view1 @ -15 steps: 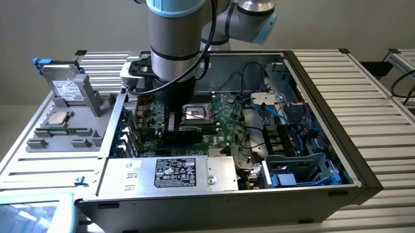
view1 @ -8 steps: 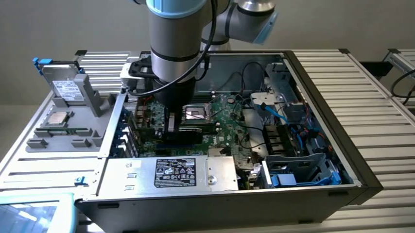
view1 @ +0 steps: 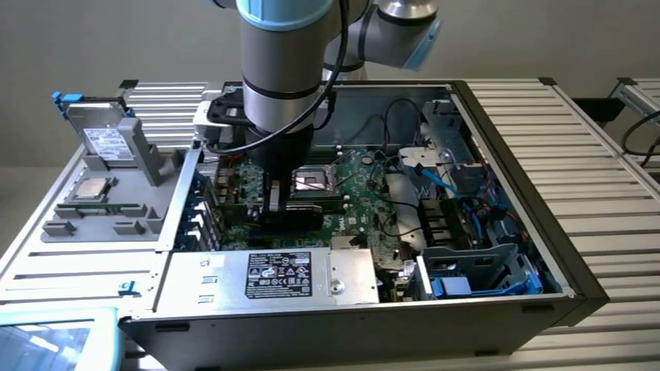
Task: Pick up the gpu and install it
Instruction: 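Pick up the gpu and move the gpu toward the slot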
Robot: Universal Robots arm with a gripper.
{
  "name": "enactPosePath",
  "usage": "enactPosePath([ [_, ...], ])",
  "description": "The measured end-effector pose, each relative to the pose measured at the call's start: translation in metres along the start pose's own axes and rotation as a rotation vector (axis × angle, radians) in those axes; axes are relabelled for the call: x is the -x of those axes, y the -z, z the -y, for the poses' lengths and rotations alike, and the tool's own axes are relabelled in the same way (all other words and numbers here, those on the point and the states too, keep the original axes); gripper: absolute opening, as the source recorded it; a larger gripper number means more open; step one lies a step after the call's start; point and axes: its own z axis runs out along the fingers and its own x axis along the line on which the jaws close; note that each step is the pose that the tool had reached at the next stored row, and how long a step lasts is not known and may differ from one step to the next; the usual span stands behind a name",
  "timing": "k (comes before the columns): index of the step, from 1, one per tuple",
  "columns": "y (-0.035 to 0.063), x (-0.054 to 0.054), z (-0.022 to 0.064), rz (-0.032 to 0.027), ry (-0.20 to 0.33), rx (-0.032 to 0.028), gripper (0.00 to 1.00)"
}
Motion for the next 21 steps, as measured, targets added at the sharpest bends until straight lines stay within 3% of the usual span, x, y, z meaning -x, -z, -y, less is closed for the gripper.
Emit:
enactPosePath([
  [6, 0.0000, 0.0000, 0.0002, 0.0008, -0.008, 0.0083, 0.28],
  [21, 0.0002, 0.0001, 0.0036, 0.0016, -0.019, 0.0171, 0.28],
])
